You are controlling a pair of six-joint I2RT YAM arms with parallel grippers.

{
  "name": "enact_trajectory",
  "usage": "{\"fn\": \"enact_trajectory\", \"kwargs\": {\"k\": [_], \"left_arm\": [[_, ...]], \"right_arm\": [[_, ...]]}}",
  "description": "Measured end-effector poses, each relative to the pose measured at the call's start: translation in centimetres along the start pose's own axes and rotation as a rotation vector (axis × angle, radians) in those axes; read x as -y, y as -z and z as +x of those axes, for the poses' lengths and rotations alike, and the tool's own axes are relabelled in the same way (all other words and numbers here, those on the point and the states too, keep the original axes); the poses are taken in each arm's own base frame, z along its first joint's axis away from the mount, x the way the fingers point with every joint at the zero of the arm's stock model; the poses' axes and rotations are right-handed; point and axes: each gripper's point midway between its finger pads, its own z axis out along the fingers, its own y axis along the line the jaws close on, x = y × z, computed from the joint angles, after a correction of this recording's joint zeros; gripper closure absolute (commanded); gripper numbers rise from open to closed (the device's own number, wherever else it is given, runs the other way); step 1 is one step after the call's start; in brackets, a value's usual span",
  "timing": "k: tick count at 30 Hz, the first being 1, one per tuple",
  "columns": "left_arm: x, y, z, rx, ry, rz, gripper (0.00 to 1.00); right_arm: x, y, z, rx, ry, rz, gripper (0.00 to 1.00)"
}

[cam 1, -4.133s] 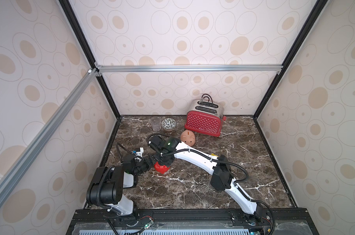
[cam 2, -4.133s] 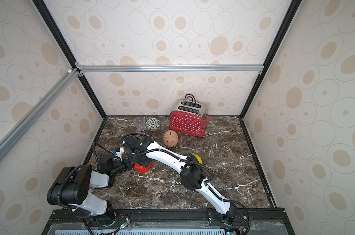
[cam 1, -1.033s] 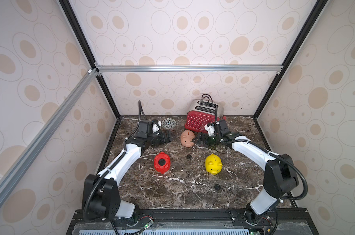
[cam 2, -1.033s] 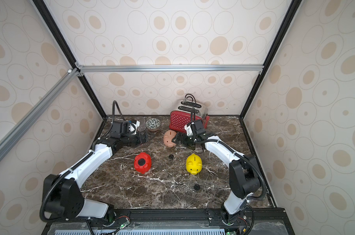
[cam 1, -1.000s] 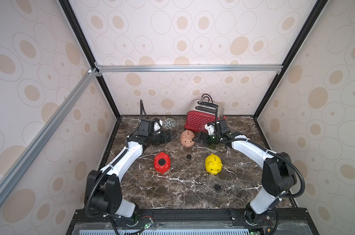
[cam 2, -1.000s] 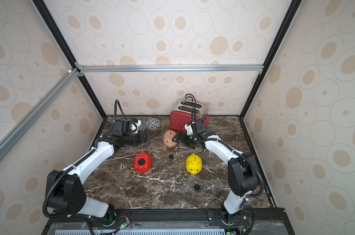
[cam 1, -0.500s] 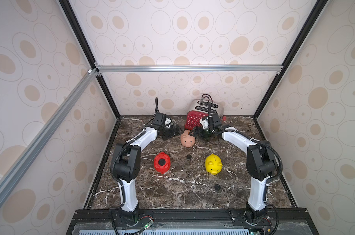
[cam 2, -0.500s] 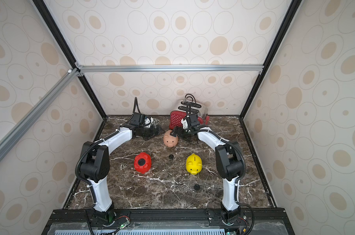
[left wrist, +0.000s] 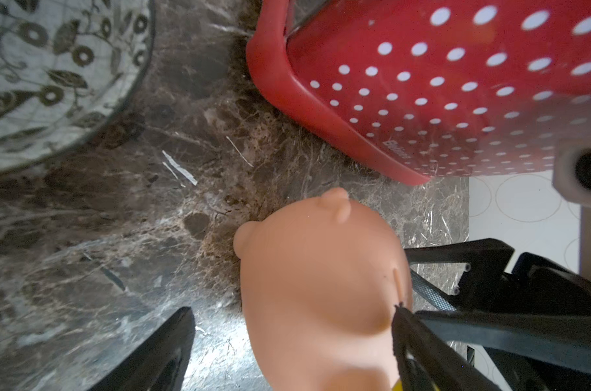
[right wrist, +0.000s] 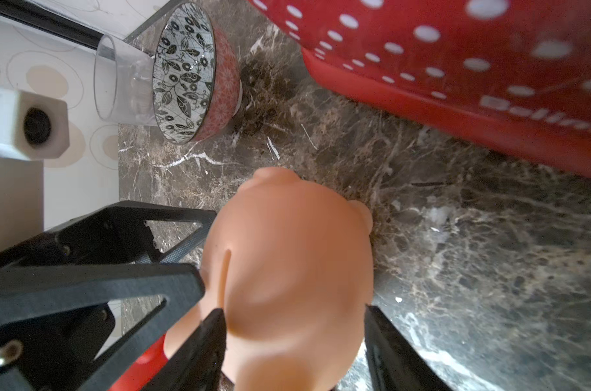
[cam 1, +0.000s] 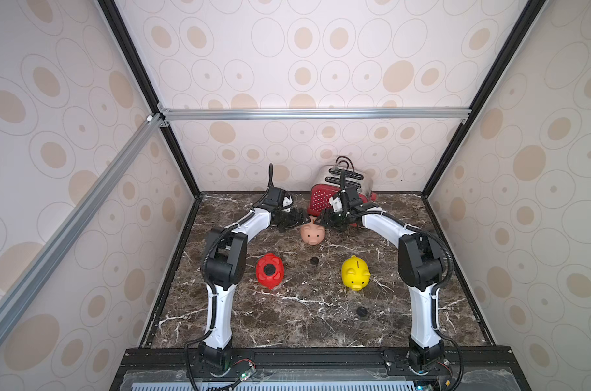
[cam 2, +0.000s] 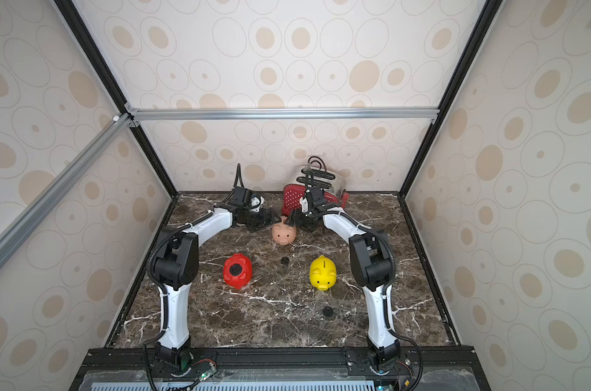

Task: Close piggy banks
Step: Move the piggy bank to the center of the board.

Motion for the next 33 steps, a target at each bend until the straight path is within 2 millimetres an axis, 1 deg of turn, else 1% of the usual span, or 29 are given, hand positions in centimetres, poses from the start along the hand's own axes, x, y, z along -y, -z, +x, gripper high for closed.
{"fn": "enact_trajectory", "kwargs": {"k": [6,10,13,22,23,25,28,30,31,33], "left_arm": [[0.6,-0.3,0.4,-0.013,-0.008,0.016,0.11],[0.5,-0.3,0.7,-0.011,-0.002,0.022,0.11],[0.4,-0.1,1.3,-0.015,0.005,0.027,0.11],[0.3,1.6,4.8,-0.042,0.041,0.039,0.11],[0.3,1.8,5.3,-0.048,0.042,0.041,0.11],[0.4,2.2,5.9,-0.052,0.047,0.039,0.09],[0.5,2.6,6.0,-0.046,0.046,0.034,0.07],[0.5,2.8,5.9,-0.040,0.042,0.024,0.03],[0.4,2.9,5.9,-0.038,0.039,0.015,0.02],[0.4,3.1,5.7,-0.037,0.032,0.002,0.01]], "right_arm": [[-0.7,-0.3,0.7,-0.024,-0.003,-0.023,0.34],[-0.7,-0.4,1.1,-0.031,-0.020,-0.040,0.34],[-0.8,-0.3,1.9,-0.040,-0.034,-0.061,0.34],[-1.7,0.3,6.1,-0.113,-0.066,-0.118,0.33],[-1.8,0.4,6.5,-0.119,-0.067,-0.123,0.31],[-1.7,0.6,7.0,-0.128,-0.072,-0.123,0.23],[-1.6,0.8,7.3,-0.134,-0.075,-0.114,0.11],[-1.4,1.1,7.2,-0.128,-0.075,-0.111,0.02],[-1.3,1.2,7.1,-0.123,-0.077,-0.111,0.00],[-1.1,1.6,7.0,-0.111,-0.075,-0.116,0.00]]}}
